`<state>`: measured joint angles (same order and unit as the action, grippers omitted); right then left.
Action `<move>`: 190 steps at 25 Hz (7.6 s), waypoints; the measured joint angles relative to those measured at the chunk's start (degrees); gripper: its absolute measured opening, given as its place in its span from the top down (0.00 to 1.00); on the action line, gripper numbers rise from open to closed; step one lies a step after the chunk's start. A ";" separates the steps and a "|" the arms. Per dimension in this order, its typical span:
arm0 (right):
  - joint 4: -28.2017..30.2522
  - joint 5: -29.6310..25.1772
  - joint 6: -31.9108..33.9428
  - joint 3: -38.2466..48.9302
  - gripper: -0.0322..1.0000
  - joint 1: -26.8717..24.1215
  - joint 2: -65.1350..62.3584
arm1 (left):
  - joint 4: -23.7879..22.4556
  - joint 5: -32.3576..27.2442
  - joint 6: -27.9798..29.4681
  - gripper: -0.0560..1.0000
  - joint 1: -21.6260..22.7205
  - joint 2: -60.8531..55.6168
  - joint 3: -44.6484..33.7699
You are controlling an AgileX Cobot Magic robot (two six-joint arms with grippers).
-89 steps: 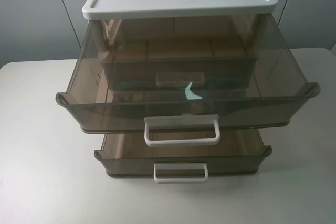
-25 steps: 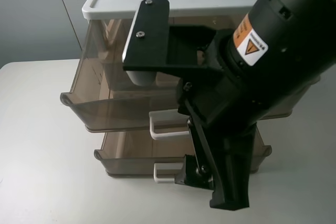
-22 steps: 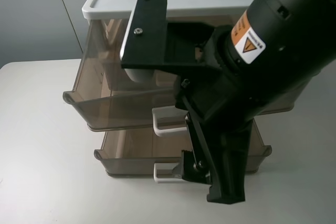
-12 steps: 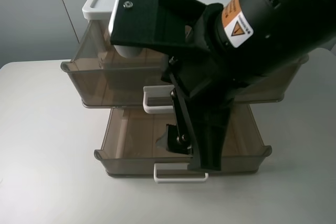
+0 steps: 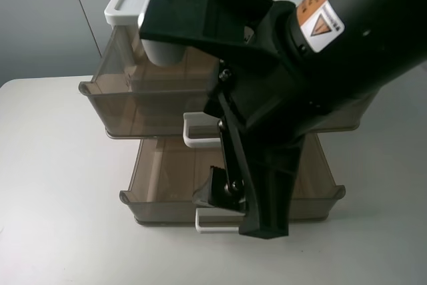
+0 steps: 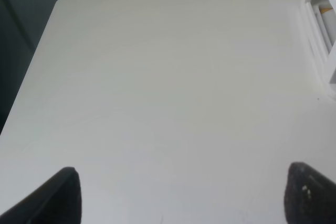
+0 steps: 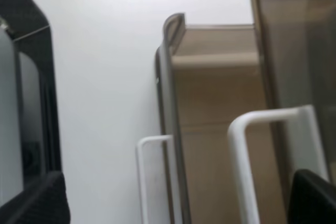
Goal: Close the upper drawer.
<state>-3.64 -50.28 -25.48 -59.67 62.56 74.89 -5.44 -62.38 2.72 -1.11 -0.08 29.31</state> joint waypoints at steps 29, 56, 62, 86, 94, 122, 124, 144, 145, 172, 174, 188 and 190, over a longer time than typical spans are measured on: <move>12.91 1.79 0.62 0.00 0.36 -0.10 7.22 | 0.00 0.00 -0.11 0.25 0.00 0.00 0.00; 25.54 15.71 1.39 0.00 0.36 -6.63 11.93 | 0.00 0.00 -0.11 0.25 0.00 0.00 0.00; 28.34 18.57 1.48 0.00 0.36 -7.58 12.30 | 0.00 0.00 -0.11 0.25 0.00 0.00 0.00; 32.62 26.64 2.09 0.00 0.36 -10.04 14.31 | 0.00 0.00 -0.11 0.25 0.00 0.00 0.00; 27.86 25.60 2.25 0.00 0.36 -10.04 11.81 | 0.00 0.00 -0.11 0.25 0.00 0.00 0.00; 13.02 -15.20 29.97 22.86 0.36 -9.46 -64.24 | 0.00 0.00 -0.11 0.25 0.00 0.00 0.00; 11.52 -16.24 30.09 24.26 0.36 -9.46 -68.70 | 0.00 0.00 -0.11 0.25 0.00 0.00 0.00; 8.60 -15.83 35.49 29.22 0.36 -12.50 -74.71 | 0.00 0.00 0.01 0.25 0.00 0.00 0.00; 8.60 -14.67 35.75 29.88 0.36 -14.46 -74.71 | 0.00 0.00 0.01 0.25 0.00 0.00 0.00; 8.69 -12.99 36.13 30.26 0.36 -62.61 -74.97 | 0.00 0.00 0.01 0.25 0.00 0.00 0.00; 8.69 -12.99 36.13 30.26 0.36 -61.35 -74.97 | 0.00 0.00 0.01 0.25 0.00 0.00 0.00; 8.69 -12.99 36.13 30.26 0.36 -60.90 -74.97 | 0.00 0.00 0.01 0.25 0.00 0.00 0.00; 8.69 -12.99 36.13 30.26 0.36 -60.90 -74.97 | 0.00 0.00 0.01 0.25 0.00 0.00 0.00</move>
<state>5.06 -63.27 10.64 -29.40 1.66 -0.08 -5.44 -62.38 2.73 -1.11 -0.08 29.31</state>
